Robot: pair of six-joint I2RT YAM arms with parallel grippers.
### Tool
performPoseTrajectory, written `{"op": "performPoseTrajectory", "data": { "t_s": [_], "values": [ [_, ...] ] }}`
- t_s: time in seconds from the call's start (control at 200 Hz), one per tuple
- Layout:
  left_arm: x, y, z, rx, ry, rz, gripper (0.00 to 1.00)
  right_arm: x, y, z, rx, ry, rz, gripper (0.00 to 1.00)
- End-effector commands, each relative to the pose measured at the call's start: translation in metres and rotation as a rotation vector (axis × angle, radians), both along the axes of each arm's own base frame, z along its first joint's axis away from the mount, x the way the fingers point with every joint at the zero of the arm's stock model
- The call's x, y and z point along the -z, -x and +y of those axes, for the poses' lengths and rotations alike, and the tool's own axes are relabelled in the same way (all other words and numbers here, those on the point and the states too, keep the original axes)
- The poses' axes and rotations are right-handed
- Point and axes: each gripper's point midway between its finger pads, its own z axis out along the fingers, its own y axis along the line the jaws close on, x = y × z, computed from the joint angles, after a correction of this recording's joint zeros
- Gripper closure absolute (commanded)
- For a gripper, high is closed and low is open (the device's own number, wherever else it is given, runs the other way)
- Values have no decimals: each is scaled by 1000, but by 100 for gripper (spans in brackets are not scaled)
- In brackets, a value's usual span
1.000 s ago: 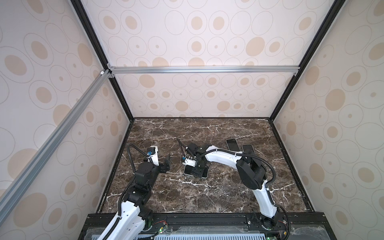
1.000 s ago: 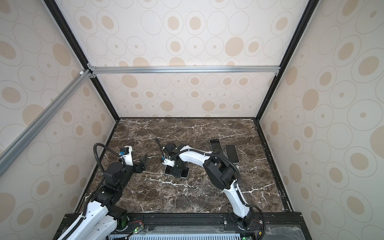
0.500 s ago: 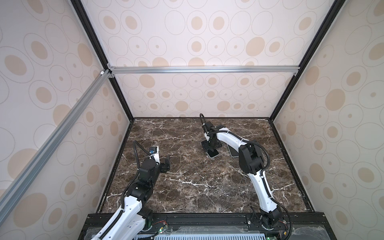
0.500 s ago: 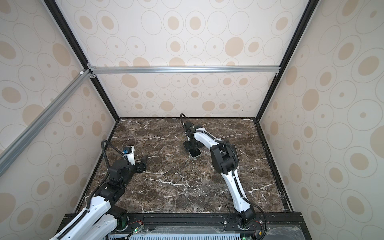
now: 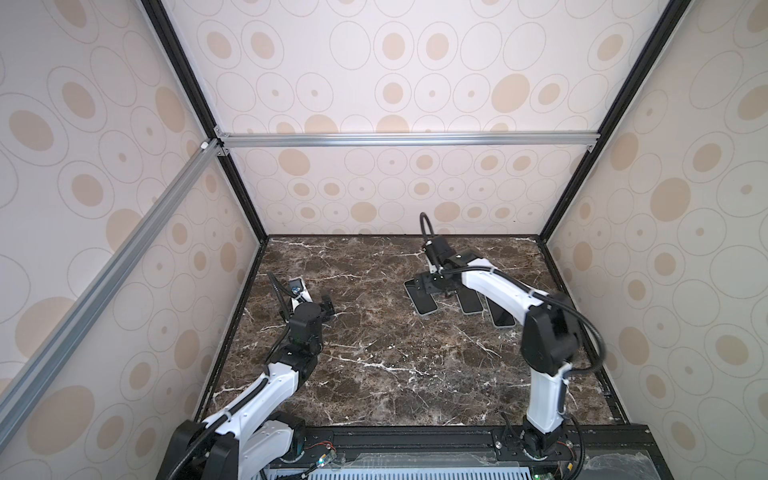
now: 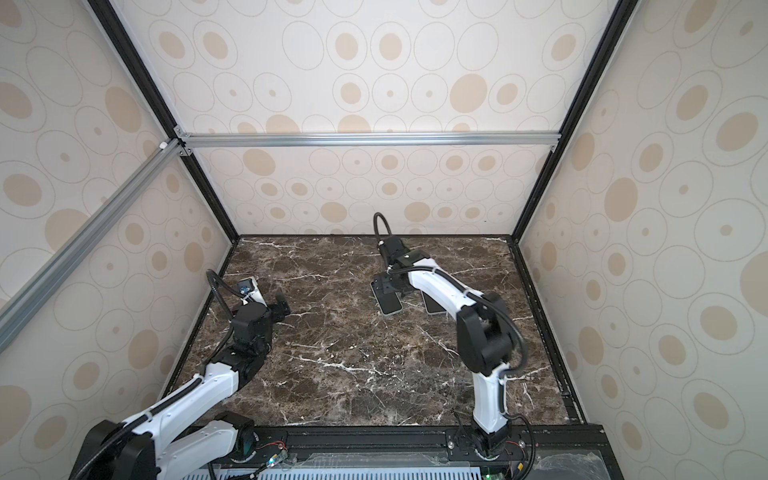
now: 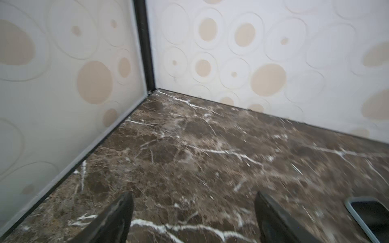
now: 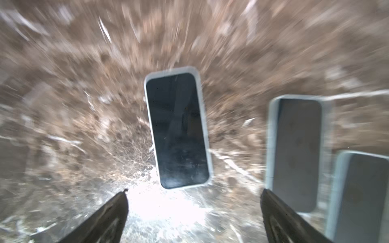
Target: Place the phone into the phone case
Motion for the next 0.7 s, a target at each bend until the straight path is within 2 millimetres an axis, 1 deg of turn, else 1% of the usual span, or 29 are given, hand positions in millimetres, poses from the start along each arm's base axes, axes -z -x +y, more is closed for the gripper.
{"op": "performPoseTrajectory", "data": {
  "t_s": [0.0, 0.02, 0.04, 0.085, 0.1, 0.105, 0.12, 0.135, 0.185, 0.23, 0.255, 0.27, 0.275, 0.285, 0.305, 0.32, 0.345, 0.365, 0.415, 0.45, 0.48, 0.515, 0.54, 0.56, 0.61, 0.65, 0.67, 0.695],
  "values": [
    [-33, 2, 41, -242, -62, -162, 9, -31, -12, -86, 196, 108, -215, 1],
    [-31, 2, 43, -255, -81, -155, 9, -29, -10, -101, 221, 120, -228, 1],
    [-30, 3, 47, -275, -98, -149, 9, -34, -8, -114, 244, 123, -253, 1],
    [-24, 6, 54, -307, -127, -129, 9, -26, 1, -149, 294, 166, -276, 1],
    [-21, 7, 56, -315, -137, -120, 9, -26, 3, -155, 302, 172, -286, 1],
    [-21, 7, 56, -316, -141, -115, 9, -23, 5, -157, 304, 176, -284, 1],
    [-18, 8, 58, -319, -150, -106, 9, -21, 8, -173, 333, 188, -290, 1],
    [-15, 10, 59, -323, -156, -98, 9, -17, 12, -183, 347, 194, -288, 1],
    [-4, 13, 63, -318, -162, -80, 8, -6, 22, -204, 368, 190, -300, 1],
    [6, 13, 64, -286, -155, -87, 7, 6, 29, -214, 362, 169, -323, 1],
    [13, 14, 64, -261, -150, -95, 7, 11, 30, -216, 344, 160, -353, 1],
    [14, 13, 65, -244, -162, -104, 6, 15, 31, -216, 331, 159, -375, 1],
    [15, 13, 65, -239, -168, -103, 6, 13, 29, -216, 327, 158, -389, 1],
    [17, 13, 64, -231, -177, -99, 6, 18, 31, -215, 317, 161, -401, 1],
    [19, 13, 65, -232, -185, -100, 5, 25, 33, -214, 292, 163, -419, 1],
    [20, 13, 67, -238, -186, -109, 3, 22, 30, -211, 275, 154, -465, 1],
    [25, 10, 68, -230, -182, -96, 1, 28, 32, -206, 236, 141, -497, 1],
    [32, 6, 66, -202, -170, -77, 1, 29, 32, -201, 209, 130, -526, 1],
    [41, -3, 60, -128, -173, -69, 1, 36, 33, -190, 151, 87, -563, 1],
    [49, -10, 54, -78, -177, -55, 1, 44, 33, -184, 117, 56, -566, 1],
    [48, -15, 52, -59, -197, -60, 1, 51, 33, -179, 87, 44, -575, 1],
    [56, -24, 43, 3, -187, -13, 1, 61, 32, -174, 58, 30, -581, 1],
    [55, -26, 41, 21, -191, -16, 1, 62, 31, -170, 38, 23, -606, 1],
    [56, -27, 40, 32, -192, -21, 1, 61, 30, -170, 38, 17, -628, 2],
    [57, -28, 36, 59, -192, -22, 1, 71, 33, -172, 37, 6, -585, 2],
    [56, -26, 33, 87, -192, -38, 1, 72, 31, -172, 32, -2, -593, 2],
    [58, -23, 31, 100, -193, -46, 1, 70, 27, -175, 55, -3, -617, 2],
    [60, -21, 30, 111, -192, -58, 1, 73, 26, -184, 100, 9, -617, 1]
  ]
}}
